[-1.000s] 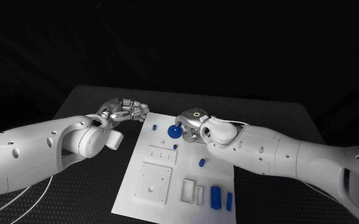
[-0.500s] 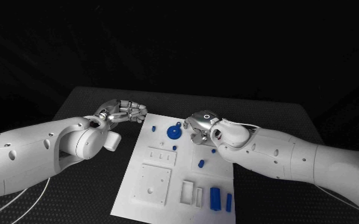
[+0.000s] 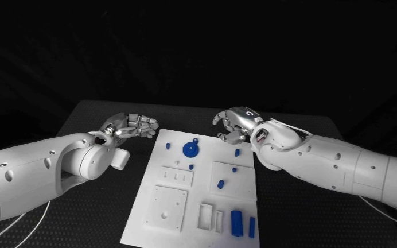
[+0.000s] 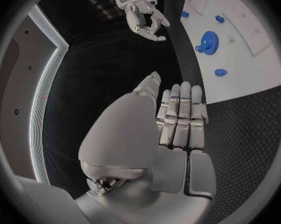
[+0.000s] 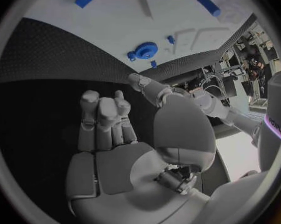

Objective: Assemble the parts on the task board

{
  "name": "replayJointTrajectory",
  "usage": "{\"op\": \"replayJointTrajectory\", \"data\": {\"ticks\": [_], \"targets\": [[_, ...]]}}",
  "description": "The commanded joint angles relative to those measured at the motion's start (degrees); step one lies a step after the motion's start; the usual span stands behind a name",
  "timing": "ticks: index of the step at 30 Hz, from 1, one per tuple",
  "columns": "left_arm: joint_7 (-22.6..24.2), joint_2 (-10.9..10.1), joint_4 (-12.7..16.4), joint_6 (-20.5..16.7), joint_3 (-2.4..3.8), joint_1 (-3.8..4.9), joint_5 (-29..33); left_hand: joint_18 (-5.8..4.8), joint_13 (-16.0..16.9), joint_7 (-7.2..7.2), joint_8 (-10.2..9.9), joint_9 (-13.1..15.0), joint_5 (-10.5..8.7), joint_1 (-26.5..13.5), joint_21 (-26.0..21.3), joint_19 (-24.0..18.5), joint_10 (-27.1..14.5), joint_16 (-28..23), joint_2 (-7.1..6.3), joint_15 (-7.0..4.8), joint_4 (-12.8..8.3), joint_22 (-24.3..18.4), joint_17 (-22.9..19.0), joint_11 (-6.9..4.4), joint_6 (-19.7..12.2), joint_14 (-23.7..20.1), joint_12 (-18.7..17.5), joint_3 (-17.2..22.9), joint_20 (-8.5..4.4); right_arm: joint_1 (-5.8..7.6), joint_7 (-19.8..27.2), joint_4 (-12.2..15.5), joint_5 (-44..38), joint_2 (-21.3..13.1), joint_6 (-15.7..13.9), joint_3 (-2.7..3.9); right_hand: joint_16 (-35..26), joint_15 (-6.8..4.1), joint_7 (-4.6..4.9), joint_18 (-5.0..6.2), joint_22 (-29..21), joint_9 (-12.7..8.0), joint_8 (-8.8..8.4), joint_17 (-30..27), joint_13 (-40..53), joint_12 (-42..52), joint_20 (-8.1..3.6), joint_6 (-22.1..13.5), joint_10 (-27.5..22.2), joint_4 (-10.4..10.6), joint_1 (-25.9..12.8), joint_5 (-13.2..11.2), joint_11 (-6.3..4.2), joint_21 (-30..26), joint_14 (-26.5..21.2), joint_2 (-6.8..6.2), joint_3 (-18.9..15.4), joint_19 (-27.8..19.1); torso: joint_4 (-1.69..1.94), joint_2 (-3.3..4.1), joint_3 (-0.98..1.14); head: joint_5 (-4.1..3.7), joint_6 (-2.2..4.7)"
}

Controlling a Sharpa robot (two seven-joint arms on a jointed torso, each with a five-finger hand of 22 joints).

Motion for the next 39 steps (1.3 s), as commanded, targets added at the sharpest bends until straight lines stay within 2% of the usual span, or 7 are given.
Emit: {"op": "replayJointTrajectory", "data": {"ticks": [1, 8, 14, 21, 23, 31, 39], "targets": [[1.11, 0.34, -0.45, 0.69, 0.03, 0.06, -0.17, 1.03, -0.07, 0.08, -0.36, -0.09, -0.34, 0.49, -0.01, -0.36, 0.47, -0.31, 0.01, 0.08, 0.32, 1.13, 0.11, -0.05, 0.16, 0.14, -0.39, -0.04, 0.01, 0.01, 5.46, 0.85, 8.94, -2.43, 2.98, 0.27, -0.32, 0.20, 1.64, 2.09, -0.10, 0.12, 0.25, 0.09, -0.03, 0.12, -0.15, 2.00, -0.40, -0.10, -0.45, -0.76, 0.24, 0.14, -0.08, 0.35, -1.31, -0.34, -0.58, -0.19, 0.32, 0.13, 0.15], [1.52, 0.61, -1.19, 1.54, 0.02, -0.02, -0.23, 1.04, 0.04, -0.02, -0.26, -0.05, -0.39, 0.79, 0.04, -0.34, 0.91, -0.32, 0.19, 0.05, 0.56, 1.14, 0.26, -0.19, 0.32, 0.29, -0.20, -0.21, 0.00, -0.10, 9.43, 0.08, 13.62, -5.52, 6.35, 0.29, -0.56, 0.13, 1.59, 2.09, -0.15, 0.18, 0.34, 0.24, 0.07, 0.10, 0.02, 2.05, -1.04, -1.02, -0.43, -1.74, 0.19, -0.04, -0.62, 1.28, -3.95, -0.97, -1.49, -0.47, 0.67, 0.11, 0.25], [1.66, 0.71, -1.62, 1.77, 0.02, -0.33, -0.24, 1.03, 0.12, -0.05, -0.23, -0.04, -0.42, 0.96, 0.07, -0.35, 1.23, -0.35, 0.27, 0.04, 0.75, 1.15, 0.35, -0.31, 0.38, 0.36, -0.05, -0.39, 0.00, -1.77, 9.47, -0.85, 14.20, -6.25, 6.50, 0.27, -0.82, 0.26, 1.73, 2.09, -0.12, 0.18, 0.22, 0.40, 0.18, 0.12, 0.35, 1.67, -1.83, -2.05, -1.97, -0.10, 0.33, -0.19, -1.28, 1.57, -8.45, -1.84, -2.10, -0.63, 1.08, 0.25, 0.19], [1.81, 0.64, -1.56, 1.96, 0.01, -0.47, -0.26, 1.02, 0.11, -0.03, -0.26, -0.06, -0.46, 1.02, 0.07, -0.39, 1.18, -0.43, 0.20, 0.06, 0.91, 1.14, 0.39, -0.31, 0.33, 0.30, -0.11, -0.59, 0.01, -3.68, 9.30, -3.00, 15.74, -5.68, 5.24, 0.27, -1.21, 0.42, 1.91, 2.09, -0.31, 0.11, -0.05, 0.49, 0.18, -0.05, 0.68, 1.05, -2.88, -2.80, -3.62, -3.57, 0.50, -0.72, -2.15, 0.94, -12.47, -2.81, -2.75, -0.66, 1.41, 0.44, 0.06], [1.85, 0.69, -1.58, 2.04, 0.01, -0.48, -0.26, 1.01, 0.11, -0.03, -0.26, -0.06, -0.47, 1.04, 0.07, -0.39, 1.17, -0.44, 0.20, 0.06, 0.94, 1.14, 0.39, -0.31, 0.32, 0.29, -0.12, -0.62, 0.01, -4.31, 9.33, -3.77, 16.25, -5.21, 4.70, 0.27, -1.25, 0.43, 1.93, 2.09, -0.39, 0.10, -0.11, 0.54, 0.18, -0.03, 0.72, 0.90, -3.10, -3.03, -3.89, -5.79, 0.53, -0.85, -2.32, 0.90, -13.43, -2.97, -2.71, -0.63, 1.40, 0.39, -0.07], [1.94, 0.81, -1.77, 2.20, 0.01, -0.67, -0.27, 1.00, 0.09, -0.04, -0.27, -0.07, -0.52, 1.09, 0.06, -0.43, 1.11, -0.51, 0.15, 0.08, 1.11, 1.14, 0.43, -0.32, 0.31, 0.24, -0.18, -0.81, 0.03, -6.16, 9.77, -6.07, 17.84, -3.38, 3.61, 0.27, -1.30, 0.43, 1.94, 2.09, -0.64, 0.10, -0.19, 0.66, 0.15, 0.05, 0.72, 0.72, -3.52, -3.29, -4.60, -10.79, 0.52, -1.18, -2.60, 0.75, -15.01, -3.22, -2.43, -0.72, 1.29, 0.22, -0.50], [1.97, 0.87, -1.93, 2.22, 0.01, -0.72, -0.27, 0.99, 0.09, -0.04, -0.28, -0.08, -0.56, 1.13, 0.06, -0.45, 1.08, -0.56, 0.12, 0.08, 1.27, 1.13, 0.47, -0.32, 0.29, 0.23, -0.21, -0.96, 0.03, -6.88, 9.82, -7.84, 18.24, -2.15, 3.12, 0.27, -1.29, 0.39, 1.89, 2.09, -0.70, 0.14, -0.12, 0.70, 0.13, 0.09, 0.68, 0.87, -3.59, -3.53, -4.35, -11.50, 0.47, -1.24, -2.64, 1.07, -15.12, -3.22, -2.56, -0.78, 1.18, 0.21, -0.73]]}}
